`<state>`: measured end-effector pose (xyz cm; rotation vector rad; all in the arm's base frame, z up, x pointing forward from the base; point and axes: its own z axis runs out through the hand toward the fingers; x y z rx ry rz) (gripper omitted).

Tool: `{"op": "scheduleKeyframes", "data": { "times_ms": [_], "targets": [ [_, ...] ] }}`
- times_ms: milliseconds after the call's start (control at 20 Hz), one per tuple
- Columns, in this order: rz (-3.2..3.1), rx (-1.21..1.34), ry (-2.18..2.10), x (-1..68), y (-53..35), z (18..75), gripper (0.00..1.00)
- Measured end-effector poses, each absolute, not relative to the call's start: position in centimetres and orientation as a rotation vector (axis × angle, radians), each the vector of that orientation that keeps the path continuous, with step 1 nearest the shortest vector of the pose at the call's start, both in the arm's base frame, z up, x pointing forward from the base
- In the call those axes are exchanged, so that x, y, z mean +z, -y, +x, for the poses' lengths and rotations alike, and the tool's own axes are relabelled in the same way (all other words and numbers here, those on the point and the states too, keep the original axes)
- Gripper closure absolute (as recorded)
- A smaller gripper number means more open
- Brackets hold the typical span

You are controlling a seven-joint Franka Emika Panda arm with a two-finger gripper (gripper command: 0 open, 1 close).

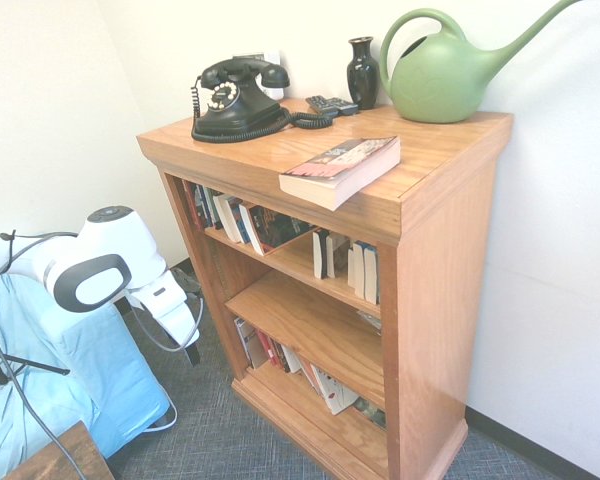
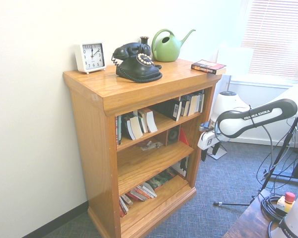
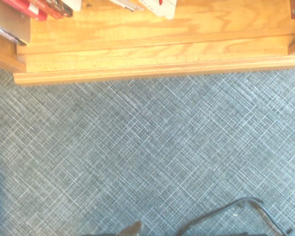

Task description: Organize the shelf

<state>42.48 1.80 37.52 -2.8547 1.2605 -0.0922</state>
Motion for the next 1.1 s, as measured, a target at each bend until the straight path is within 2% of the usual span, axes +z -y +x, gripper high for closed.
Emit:
{"op": "scheduleKeyframes", "data": {
  "times_ms": [200,450,750,1100],
  "targets": [
    [-2.902,-0.132,-1.272,37.4,-0.8,42.6,0.0],
    [-3.099,-0.405,-1.348,39.2,5.5,43.0,0.0],
    [-3.283,-0.836,-1.376,46.4,13.9,41.6,0.0],
    [-3.484,-1.436,-1.124,54.3,15.2,40.3,0.0]
  ]
}}
